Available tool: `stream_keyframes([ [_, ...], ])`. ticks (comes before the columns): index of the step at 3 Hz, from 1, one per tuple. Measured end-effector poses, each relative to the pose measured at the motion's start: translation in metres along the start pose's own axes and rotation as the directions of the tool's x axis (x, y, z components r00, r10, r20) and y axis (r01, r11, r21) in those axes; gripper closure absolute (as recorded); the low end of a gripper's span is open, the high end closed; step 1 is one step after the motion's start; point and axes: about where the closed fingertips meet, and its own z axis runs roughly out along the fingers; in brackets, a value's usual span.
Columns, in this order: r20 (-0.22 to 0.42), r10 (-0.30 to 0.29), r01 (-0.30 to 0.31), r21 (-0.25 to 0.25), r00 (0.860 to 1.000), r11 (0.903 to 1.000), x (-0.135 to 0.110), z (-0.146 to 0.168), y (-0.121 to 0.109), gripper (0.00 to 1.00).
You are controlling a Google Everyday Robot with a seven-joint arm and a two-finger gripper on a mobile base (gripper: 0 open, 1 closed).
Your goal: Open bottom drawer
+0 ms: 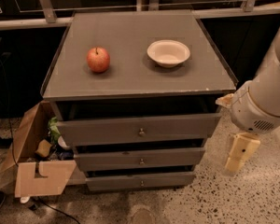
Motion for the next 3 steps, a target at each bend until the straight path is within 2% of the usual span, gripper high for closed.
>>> stream_keyframes([
  [1,-0.026,-0.021,0.021,-0.005,0.999,0.9998,0.011,0.028,0.02,0.0],
  [2,-0.052,-0.012,0.01,-0.048,0.999,0.9988,0.034,0.081,0.044,0.0],
  [3,-0.063,0.022,-0.028,-0.085,0.998,0.996,0.052,0.128,0.055,0.0],
])
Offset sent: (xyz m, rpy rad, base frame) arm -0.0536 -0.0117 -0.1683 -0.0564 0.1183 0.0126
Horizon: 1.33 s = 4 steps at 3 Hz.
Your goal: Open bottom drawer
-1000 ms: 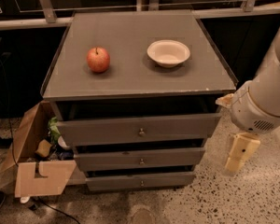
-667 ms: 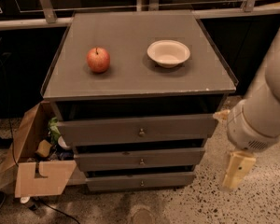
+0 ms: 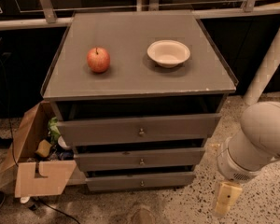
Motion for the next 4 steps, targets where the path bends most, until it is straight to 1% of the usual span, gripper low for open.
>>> stream_keyframes([
  [1,0.0,0.0,0.0,0.0,1.0,1.0,0.0,0.0,0.0,0.0],
  [2,0.023,0.039,-0.038,-0.033,0.999,0.9987,0.007,0.039,0.004,0.0],
  [3,0.049,0.101,-0.097,-0.071,0.994,0.9927,0.015,0.086,0.001,0.0],
  [4,0.067,0.152,-0.143,-0.118,0.986,0.9826,0.019,0.13,-0.004,0.0],
])
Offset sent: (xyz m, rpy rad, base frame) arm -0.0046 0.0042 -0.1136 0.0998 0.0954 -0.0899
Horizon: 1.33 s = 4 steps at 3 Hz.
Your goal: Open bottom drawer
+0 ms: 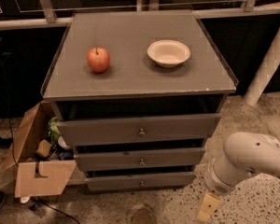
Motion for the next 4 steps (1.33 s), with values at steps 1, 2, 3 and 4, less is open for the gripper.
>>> stream_keyframes([
  [1,0.001,0.002,-0.002,-0.003,1.0,1.0,0.0,0.002,0.001,0.0],
  [2,0.019,0.018,-0.017,-0.034,1.0,0.9993,0.005,0.038,-0.006,0.0],
  [3,0.038,0.041,-0.038,-0.076,0.998,0.9964,0.005,0.084,-0.023,0.0],
  [4,0.059,0.064,-0.056,-0.132,0.996,0.9897,0.002,0.127,-0.034,0.0],
])
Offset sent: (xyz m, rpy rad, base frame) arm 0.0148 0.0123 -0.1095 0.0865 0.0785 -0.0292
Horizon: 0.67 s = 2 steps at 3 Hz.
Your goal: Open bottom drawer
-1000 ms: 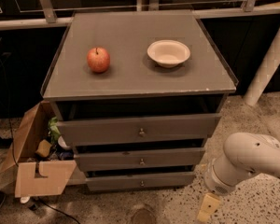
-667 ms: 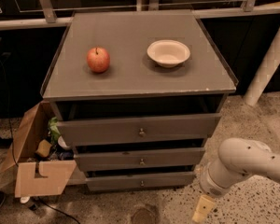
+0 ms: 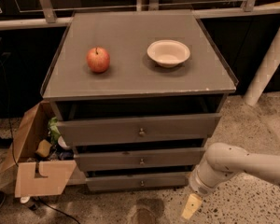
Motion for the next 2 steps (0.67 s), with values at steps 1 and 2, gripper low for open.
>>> stream_keyframes([
  [1,0.001,0.011,-0.011,-0.008,1.0,0.9999,0.002,0.007,0.0,0.0],
  [2,-0.005,0.04,-0.04,0.007,0.999,0.9992,0.011,0.038,-0.017,0.0],
])
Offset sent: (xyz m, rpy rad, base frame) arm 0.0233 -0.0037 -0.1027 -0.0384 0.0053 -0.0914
